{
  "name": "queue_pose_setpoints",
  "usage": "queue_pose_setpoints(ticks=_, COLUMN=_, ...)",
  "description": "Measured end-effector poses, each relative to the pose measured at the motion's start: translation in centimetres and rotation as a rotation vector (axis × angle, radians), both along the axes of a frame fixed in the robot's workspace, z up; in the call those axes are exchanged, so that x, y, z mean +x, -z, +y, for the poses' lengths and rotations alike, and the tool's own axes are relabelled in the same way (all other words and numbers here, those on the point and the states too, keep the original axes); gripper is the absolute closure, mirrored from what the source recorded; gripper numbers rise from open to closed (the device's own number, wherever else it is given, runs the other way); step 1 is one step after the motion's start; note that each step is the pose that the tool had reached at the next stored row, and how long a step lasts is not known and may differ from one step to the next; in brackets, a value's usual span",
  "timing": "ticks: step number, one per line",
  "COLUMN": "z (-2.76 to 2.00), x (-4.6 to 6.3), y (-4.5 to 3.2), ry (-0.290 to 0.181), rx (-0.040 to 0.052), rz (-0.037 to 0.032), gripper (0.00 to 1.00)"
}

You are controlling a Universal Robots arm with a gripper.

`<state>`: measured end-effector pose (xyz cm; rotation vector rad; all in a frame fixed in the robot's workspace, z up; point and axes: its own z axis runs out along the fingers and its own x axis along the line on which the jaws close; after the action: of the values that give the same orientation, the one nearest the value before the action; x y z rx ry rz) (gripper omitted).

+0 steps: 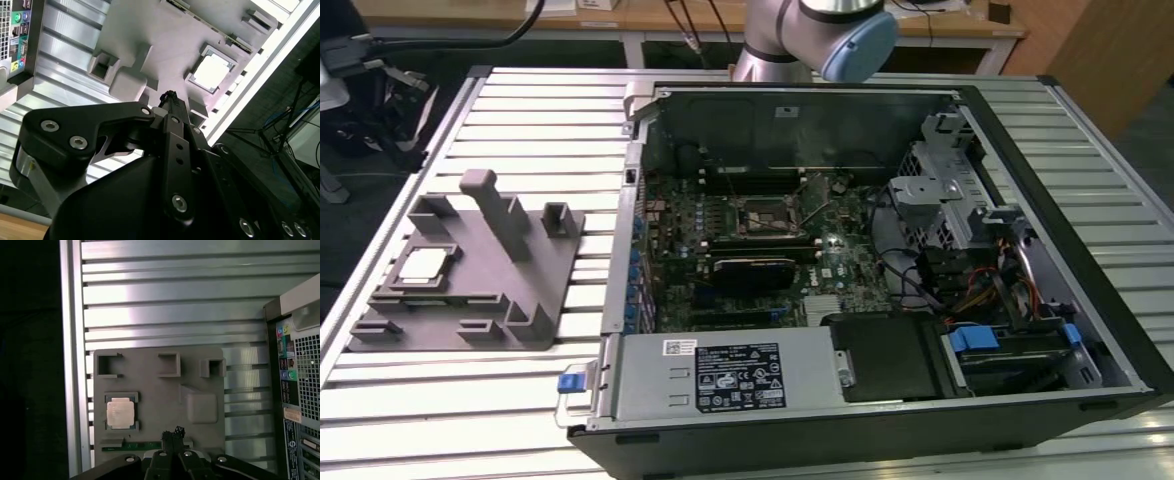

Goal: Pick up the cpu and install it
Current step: 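Reach for the cpu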

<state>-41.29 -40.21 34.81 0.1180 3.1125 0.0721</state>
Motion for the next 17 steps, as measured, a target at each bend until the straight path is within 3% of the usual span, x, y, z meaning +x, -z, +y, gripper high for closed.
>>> queue_pose_setpoints(ticks=17, z=-0.14, x=-2.1, y=2.01, ry=0.0, rx=0.0, rz=-0.0001, gripper=0.89)
